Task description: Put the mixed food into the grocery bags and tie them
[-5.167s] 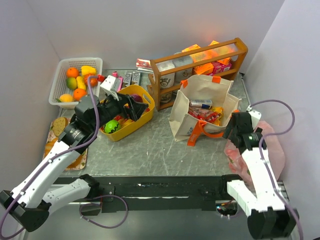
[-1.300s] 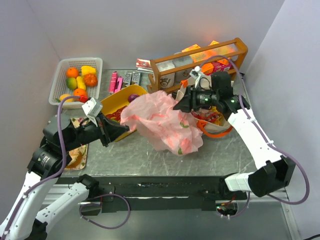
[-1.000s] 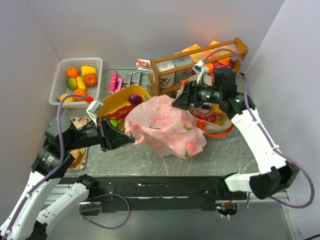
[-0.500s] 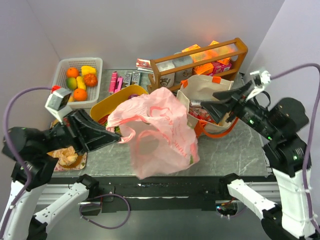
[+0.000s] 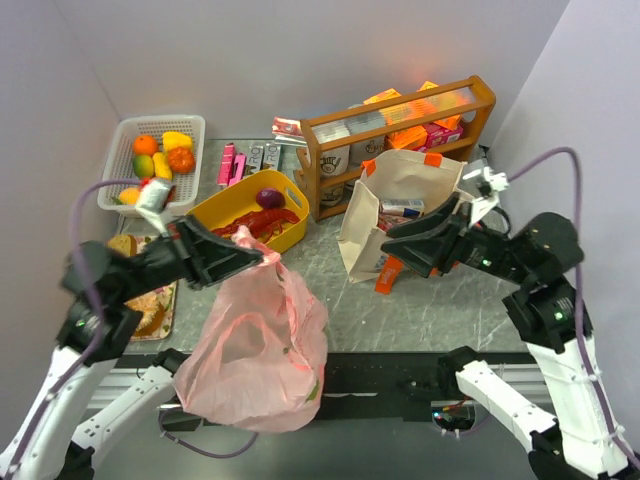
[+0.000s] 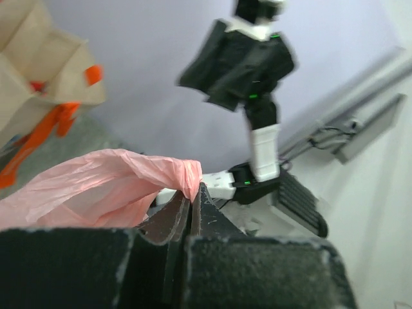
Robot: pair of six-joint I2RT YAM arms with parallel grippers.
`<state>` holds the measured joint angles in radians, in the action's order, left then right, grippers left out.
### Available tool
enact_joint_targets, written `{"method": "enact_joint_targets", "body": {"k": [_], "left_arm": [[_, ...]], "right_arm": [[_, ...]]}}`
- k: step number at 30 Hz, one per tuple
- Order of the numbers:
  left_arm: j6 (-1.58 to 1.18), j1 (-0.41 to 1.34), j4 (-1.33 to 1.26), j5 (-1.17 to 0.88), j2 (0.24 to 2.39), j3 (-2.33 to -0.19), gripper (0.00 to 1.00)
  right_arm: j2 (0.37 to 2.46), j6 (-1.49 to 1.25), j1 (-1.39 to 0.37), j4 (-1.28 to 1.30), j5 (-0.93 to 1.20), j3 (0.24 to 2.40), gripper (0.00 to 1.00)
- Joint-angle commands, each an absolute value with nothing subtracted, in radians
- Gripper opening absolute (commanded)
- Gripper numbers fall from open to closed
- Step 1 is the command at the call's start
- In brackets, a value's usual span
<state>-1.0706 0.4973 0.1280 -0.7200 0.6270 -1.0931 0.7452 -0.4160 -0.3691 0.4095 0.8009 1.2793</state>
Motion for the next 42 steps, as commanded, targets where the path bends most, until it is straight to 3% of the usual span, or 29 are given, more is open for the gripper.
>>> {"method": "enact_joint_targets", "body": {"k": [1, 8, 13, 17, 23, 34, 42], "left_arm": [[-0.999, 0.497, 0.106, -0.658, 0.678, -0.958, 0.01], [-1.005, 0.497, -0.063, -0.631, 0.762, -0.753, 0.01], [-0.902, 0.492, -0.060, -0.612, 0.839, -0.761, 0.01], [-0.824, 0.444, -0.035, -0.640, 0.857, -0.767, 0.01], [-0.736, 0.394, 0.043, -0.655, 0.812, -0.773, 0.01], [-0.732, 0.367, 0.051, -0.669, 0.772, -0.738, 0.01], [-0.727, 0.361, 0.044, -0.689, 0.765, -0.716, 0.01]], "right_arm": [[0.773, -0.442, -0.449, 0.304, 0.776, 1.221, 0.51], [0.870, -0.368, -0.750, 0.316, 0.571, 1.177, 0.53], [0.931, -0.382, -1.018, 0.262, 0.231, 1.051, 0.56], [1.008, -0.497, -1.130, 0.140, 0.059, 0.941, 0.59], [1.214, -0.534, -1.304, 0.109, -0.214, 0.997, 0.66], [1.439, -0.724, -1.344, -0.095, -0.312, 1.002, 0.78], [1.560, -0.733, -1.335, -0.213, -0.215, 1.022, 0.76]]}}
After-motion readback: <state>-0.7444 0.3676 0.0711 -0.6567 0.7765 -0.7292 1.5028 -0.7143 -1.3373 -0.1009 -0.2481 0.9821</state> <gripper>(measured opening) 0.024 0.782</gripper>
